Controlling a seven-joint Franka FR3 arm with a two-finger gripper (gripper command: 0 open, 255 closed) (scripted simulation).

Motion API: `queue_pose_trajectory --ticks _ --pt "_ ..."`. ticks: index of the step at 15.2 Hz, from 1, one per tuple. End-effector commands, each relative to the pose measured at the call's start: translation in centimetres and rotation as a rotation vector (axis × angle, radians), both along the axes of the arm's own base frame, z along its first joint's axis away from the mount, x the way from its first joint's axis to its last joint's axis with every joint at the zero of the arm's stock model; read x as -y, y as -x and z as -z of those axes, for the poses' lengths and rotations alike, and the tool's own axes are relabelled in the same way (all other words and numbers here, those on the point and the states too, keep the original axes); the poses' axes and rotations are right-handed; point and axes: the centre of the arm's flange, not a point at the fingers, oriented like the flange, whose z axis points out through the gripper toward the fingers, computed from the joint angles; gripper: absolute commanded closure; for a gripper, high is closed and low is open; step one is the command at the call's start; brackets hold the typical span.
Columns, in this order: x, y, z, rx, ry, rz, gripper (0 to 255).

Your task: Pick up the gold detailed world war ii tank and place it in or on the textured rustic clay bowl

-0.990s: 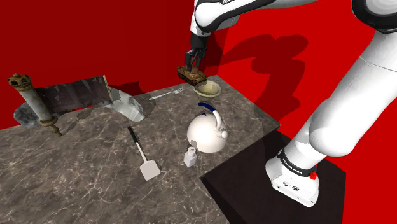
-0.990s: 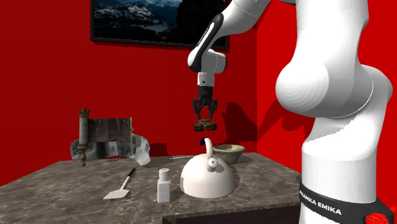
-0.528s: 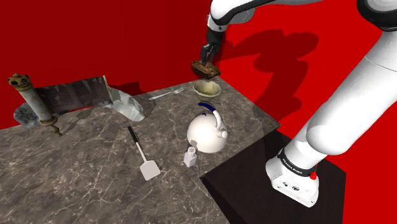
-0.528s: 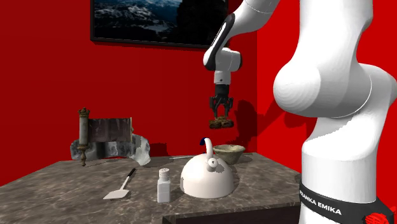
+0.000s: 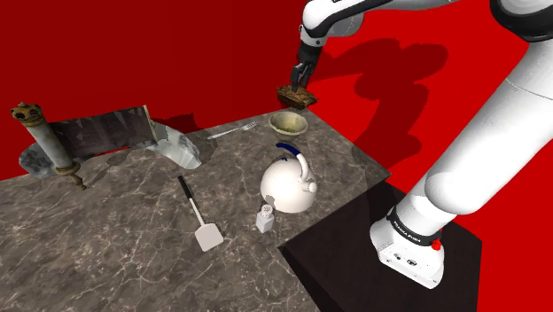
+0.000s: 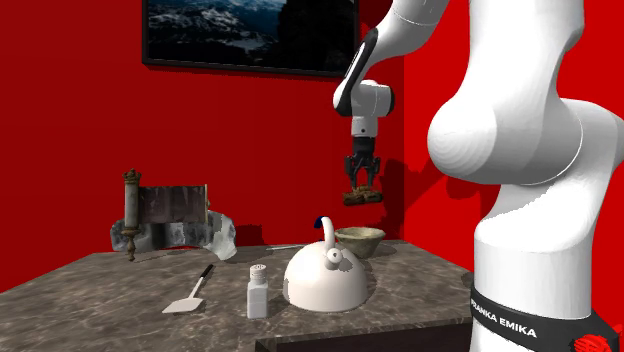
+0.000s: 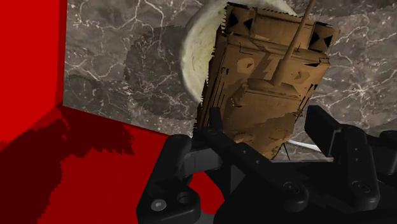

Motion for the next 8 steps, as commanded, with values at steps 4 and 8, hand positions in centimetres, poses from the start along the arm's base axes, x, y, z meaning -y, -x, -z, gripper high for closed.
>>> queue_pose_trajectory --ticks 4,8 --pt "0.0 -0.1 2.6 0.001 0.000 0.000 255" --pt "0.0 -0.1 4.7 0.001 0.000 0.000 255"
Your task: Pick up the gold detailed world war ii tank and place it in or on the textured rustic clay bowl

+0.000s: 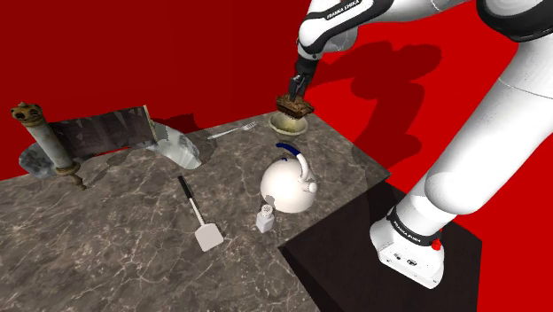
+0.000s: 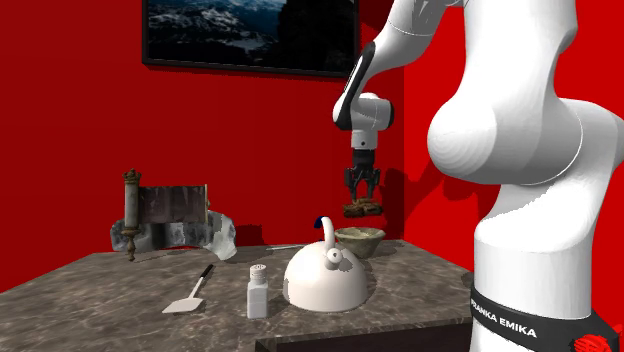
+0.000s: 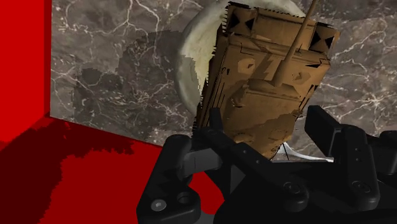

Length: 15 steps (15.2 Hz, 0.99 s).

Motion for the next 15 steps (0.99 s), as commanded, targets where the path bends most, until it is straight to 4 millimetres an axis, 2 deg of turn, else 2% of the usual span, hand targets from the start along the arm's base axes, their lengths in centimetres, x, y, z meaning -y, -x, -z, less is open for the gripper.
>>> queue_pose_trajectory --ticks 1,6,13,14,15 --pt "0.0 -0.1 1.0 0.002 0.000 0.000 255" --pt "0.0 -0.1 3.5 0.002 0.000 0.000 255" --pt "0.0 -0.1 3.5 0.002 0.000 0.000 255" --pt "0.0 -0.1 3.5 0.002 0.000 0.000 0" --pt "0.0 -0.1 3.5 0.002 0.000 0.000 0"
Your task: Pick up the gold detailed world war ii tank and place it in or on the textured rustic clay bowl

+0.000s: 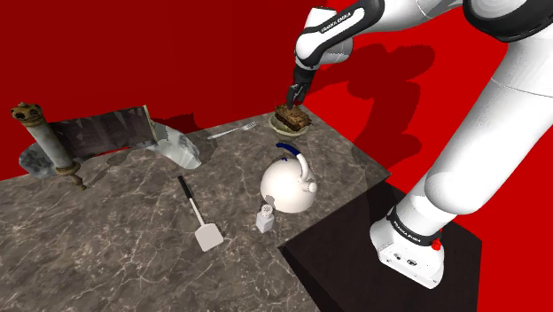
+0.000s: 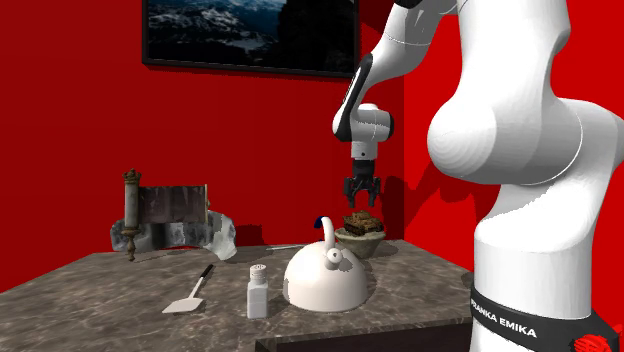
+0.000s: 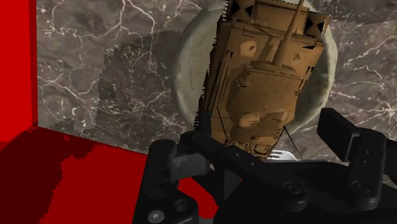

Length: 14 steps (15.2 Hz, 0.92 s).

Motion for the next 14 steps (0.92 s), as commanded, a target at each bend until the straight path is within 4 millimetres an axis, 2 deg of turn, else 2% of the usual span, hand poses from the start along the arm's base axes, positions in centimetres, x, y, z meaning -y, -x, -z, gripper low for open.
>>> queue_pose_trajectory --ticks 1,4,8,14 --pt "0.0 0.0 0.0 0.000 0.000 0.000 0" --pt "0.0 0.0 0.0 0.000 0.000 0.000 0" --pt "0.0 0.4 -5.0 0.000 0.000 0.000 0" --pt "0.0 0.4 -5.0 0.000 0.000 0.000 0"
